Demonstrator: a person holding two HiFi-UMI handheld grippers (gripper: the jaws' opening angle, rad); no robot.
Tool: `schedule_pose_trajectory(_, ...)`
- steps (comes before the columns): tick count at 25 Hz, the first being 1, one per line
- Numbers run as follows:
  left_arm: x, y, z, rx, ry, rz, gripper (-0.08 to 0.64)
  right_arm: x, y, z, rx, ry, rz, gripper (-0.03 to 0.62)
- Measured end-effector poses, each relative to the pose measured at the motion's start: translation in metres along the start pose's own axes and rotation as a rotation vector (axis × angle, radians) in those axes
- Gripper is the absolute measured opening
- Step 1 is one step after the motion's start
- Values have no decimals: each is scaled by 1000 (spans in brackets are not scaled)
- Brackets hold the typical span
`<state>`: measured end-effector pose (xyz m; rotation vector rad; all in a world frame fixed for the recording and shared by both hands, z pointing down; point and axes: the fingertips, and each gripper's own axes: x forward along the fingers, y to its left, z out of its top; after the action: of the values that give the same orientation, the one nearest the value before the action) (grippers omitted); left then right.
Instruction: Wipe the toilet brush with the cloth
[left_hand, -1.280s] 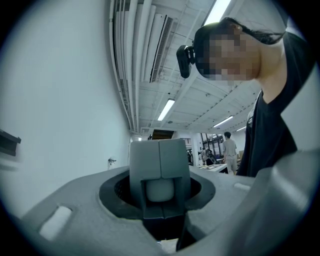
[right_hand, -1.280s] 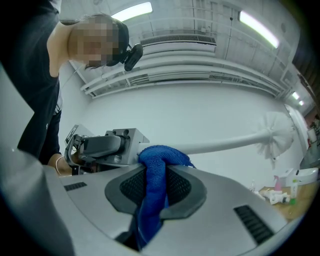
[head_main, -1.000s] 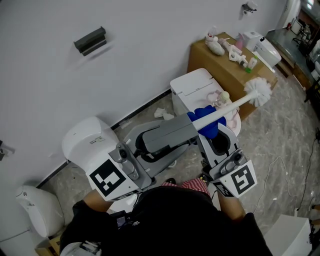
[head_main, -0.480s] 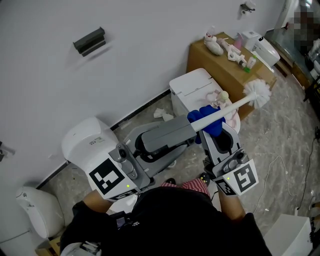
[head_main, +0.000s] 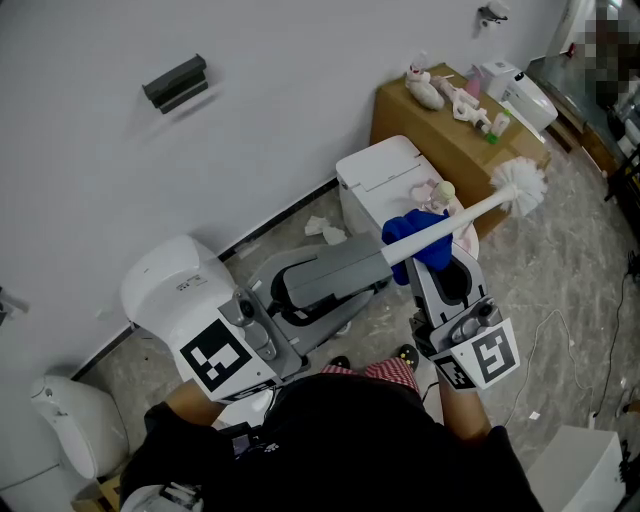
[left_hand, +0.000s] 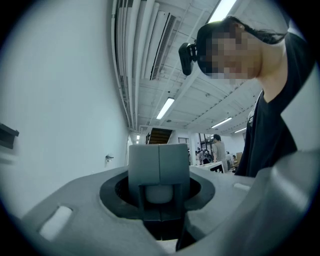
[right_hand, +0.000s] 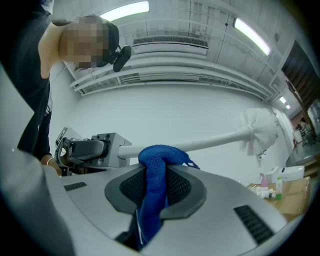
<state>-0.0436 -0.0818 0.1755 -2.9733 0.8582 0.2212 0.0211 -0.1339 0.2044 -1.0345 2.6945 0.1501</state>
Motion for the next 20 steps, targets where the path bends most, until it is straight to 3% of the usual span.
schedule_pose_trajectory(4,0,0,4,-29,-29,-14,167,0,-4,7,10,-24,-5,71)
schedule_pose_trajectory(20,7,1,-7,-4,43,-10,166,-6,-27,7,-12,-10,-71,71)
